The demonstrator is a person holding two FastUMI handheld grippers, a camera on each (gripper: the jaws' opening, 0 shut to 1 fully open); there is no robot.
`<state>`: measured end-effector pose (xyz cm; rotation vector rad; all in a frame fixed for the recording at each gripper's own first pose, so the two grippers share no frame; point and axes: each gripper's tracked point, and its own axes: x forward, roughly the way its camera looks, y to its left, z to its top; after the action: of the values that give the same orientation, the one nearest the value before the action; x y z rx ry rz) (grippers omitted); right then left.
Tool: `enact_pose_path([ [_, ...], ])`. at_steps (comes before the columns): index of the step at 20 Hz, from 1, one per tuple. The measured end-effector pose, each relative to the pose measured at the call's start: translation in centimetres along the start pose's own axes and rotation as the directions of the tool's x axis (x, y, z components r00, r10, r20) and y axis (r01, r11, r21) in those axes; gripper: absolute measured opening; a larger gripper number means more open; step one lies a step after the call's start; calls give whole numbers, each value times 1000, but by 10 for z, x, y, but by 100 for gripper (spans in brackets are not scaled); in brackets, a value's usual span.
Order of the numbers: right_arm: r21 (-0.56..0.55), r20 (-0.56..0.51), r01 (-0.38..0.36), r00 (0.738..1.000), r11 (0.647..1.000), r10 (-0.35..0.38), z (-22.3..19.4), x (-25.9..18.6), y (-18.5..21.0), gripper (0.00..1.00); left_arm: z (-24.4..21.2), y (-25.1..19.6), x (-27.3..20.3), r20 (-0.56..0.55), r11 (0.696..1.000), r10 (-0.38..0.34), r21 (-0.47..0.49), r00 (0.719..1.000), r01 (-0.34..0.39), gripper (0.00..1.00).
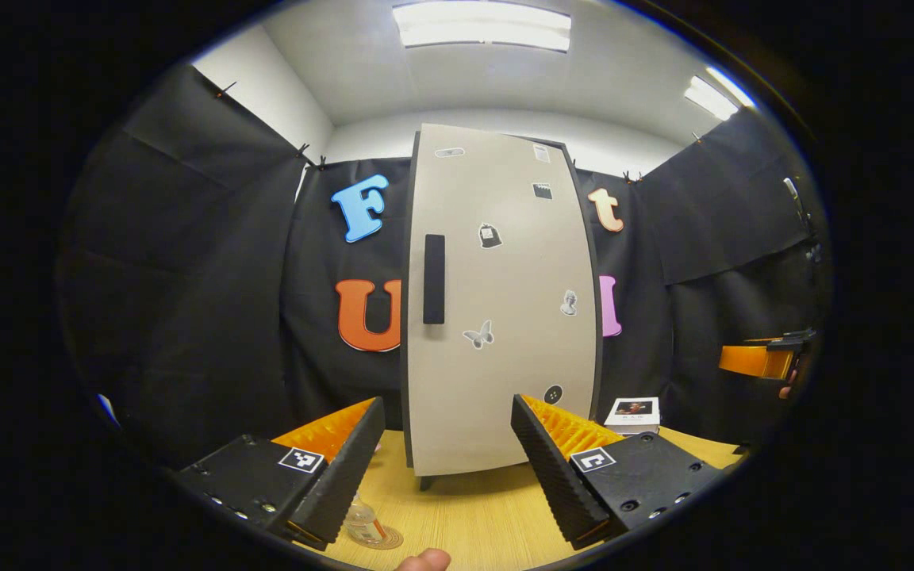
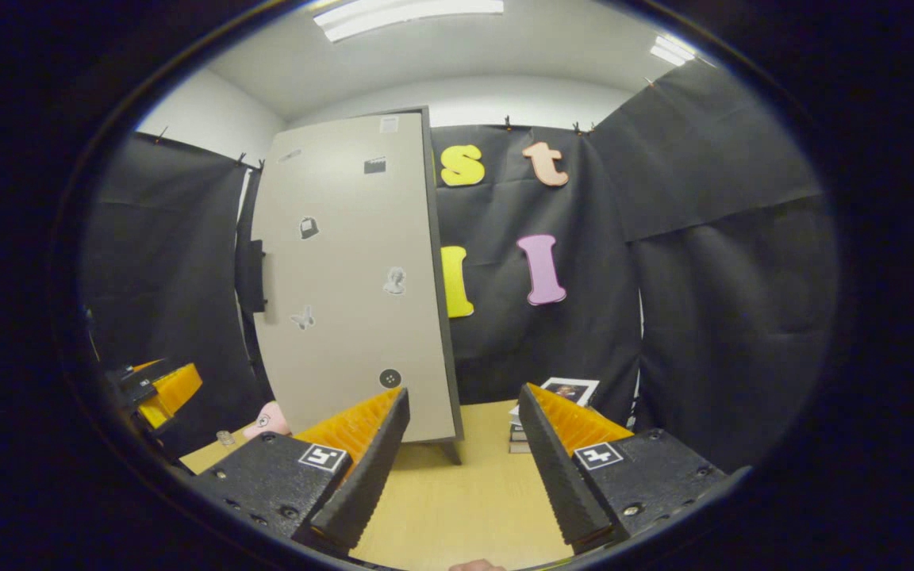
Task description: Open the cabinet door with the right hand, grasp the bottle in the cabinet with the left hand and place it on the coaster, then close the cabinet door with the right hand.
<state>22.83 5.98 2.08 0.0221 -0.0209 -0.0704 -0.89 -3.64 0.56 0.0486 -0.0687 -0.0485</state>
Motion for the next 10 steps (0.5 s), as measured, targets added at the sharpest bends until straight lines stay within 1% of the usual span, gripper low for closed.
enact_pose_path([
  [1, -9, 18, 6, 1000, 1000, -6, 1, 0, -3, 90, 0, -4, -1, 2, 1000, -11, -6, 1000, 11, 96],
  [2, -21, 28, 30, 999, 999, -29, 1, 0, -10, 87, 0, -6, -1, 0, 1000, -13, -9, 1000, 13, 97],
  [3, -26, 18, 49, 999, 998, -48, -4, 0, -15, 89, -1, -4, -1, -4, 1000, -5, -8, 1000, 5, 96],
  [4, -18, 13, 44, 999, 999, -44, -6, 0, -14, 90, -2, -3, -2, -8, 1000, 7, -5, 1000, -7, 97],
  [5, -6, 15, 32, 999, 999, -32, -6, 1, -9, 87, -3, -3, -2, -9, 1000, 14, -4, 1000, -14, 97],
  [6, -3, 18, 21, 1000, 1000, -21, -4, 0, -7, 89, -3, -3, -2, -12, 1000, 20, -6, 1000, -20, 96],
  [10, -35, 15, 6, 1000, 999, -6, -4, 1, -7, 90, -6, 2, -3, -21, 999, 44, -8, 999, -44, 97],
])
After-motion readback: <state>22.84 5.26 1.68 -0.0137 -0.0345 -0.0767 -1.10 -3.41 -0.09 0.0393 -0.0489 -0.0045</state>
